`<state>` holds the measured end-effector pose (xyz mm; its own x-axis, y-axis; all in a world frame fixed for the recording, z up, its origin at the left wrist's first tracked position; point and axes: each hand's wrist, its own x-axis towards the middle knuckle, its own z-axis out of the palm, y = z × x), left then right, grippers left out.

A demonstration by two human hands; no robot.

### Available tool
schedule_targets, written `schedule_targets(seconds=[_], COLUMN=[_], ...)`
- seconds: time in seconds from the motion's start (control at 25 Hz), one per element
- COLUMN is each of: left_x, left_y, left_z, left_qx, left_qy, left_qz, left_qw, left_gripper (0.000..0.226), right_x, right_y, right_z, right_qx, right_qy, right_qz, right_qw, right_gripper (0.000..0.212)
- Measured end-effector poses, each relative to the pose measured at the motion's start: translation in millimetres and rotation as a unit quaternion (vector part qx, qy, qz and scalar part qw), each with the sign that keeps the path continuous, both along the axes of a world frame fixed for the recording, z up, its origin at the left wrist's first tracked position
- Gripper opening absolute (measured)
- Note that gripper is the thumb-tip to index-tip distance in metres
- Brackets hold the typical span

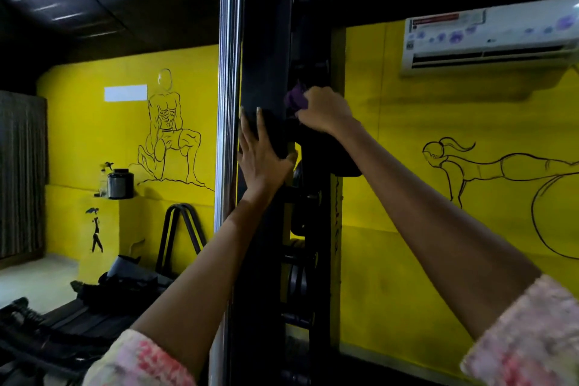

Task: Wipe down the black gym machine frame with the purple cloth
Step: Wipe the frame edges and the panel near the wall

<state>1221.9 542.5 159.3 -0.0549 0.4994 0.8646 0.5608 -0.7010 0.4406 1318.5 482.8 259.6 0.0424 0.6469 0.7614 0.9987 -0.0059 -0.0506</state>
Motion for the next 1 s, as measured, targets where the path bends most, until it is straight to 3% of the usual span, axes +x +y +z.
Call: schedule_targets(seconds=[0.12, 0.2, 0.24, 0.32, 0.4, 0.44, 0.56, 0.76, 0.88, 1.0], left_x=[15, 21, 22, 21, 20, 20, 18, 16, 13, 10], left_y=[13, 18, 21, 26, 26, 26, 26, 20, 8, 2], left_z=[-3, -5, -6, -7, -9, -10, -7, -3, 14, 45], left_qx=[-0.002, 0.015, 0.019, 0.026, 0.038, 0.042, 0.023, -0.007, -0.057, -0.035], left_qy=[-0.015, -0.049, -0.049, -0.046, -0.050, -0.045, -0.018, -0.017, -0.078, -0.035], left_qz=[0.016, 0.018, 0.022, 0.028, 0.028, 0.033, 0.050, 0.028, -0.018, -0.023], left_qw=[1.000, 0.999, 0.998, 0.998, 0.998, 0.998, 0.998, 0.999, 0.995, 0.998], left_gripper=[0.106, 0.102, 0.102, 0.103, 0.103, 0.103, 0.103, 0.102, 0.104, 0.107], right_x=[17, 18, 16, 9, 1, -5, -26, -3, 3, 1], right_y=[-10, -24, -31, -42, -42, -36, -2, -9, -33, -40], right_z=[2, 12, 20, 41, 60, 67, 71, 54, 83, 127], right_qx=[-0.096, -0.130, -0.099, 0.056, 0.209, 0.240, 0.188, 0.078, -0.007, 0.118], right_qy=[-0.096, -0.092, -0.076, -0.060, -0.069, -0.076, -0.114, -0.224, -0.160, -0.146], right_qz=[0.021, 0.032, 0.046, 0.058, 0.026, -0.006, -0.083, -0.074, -0.002, -0.026], right_qw=[0.991, 0.987, 0.991, 0.995, 0.975, 0.968, 0.972, 0.969, 0.987, 0.982], right_gripper=[0.025, 0.026, 0.028, 0.031, 0.030, 0.029, 0.035, 0.034, 0.033, 0.039])
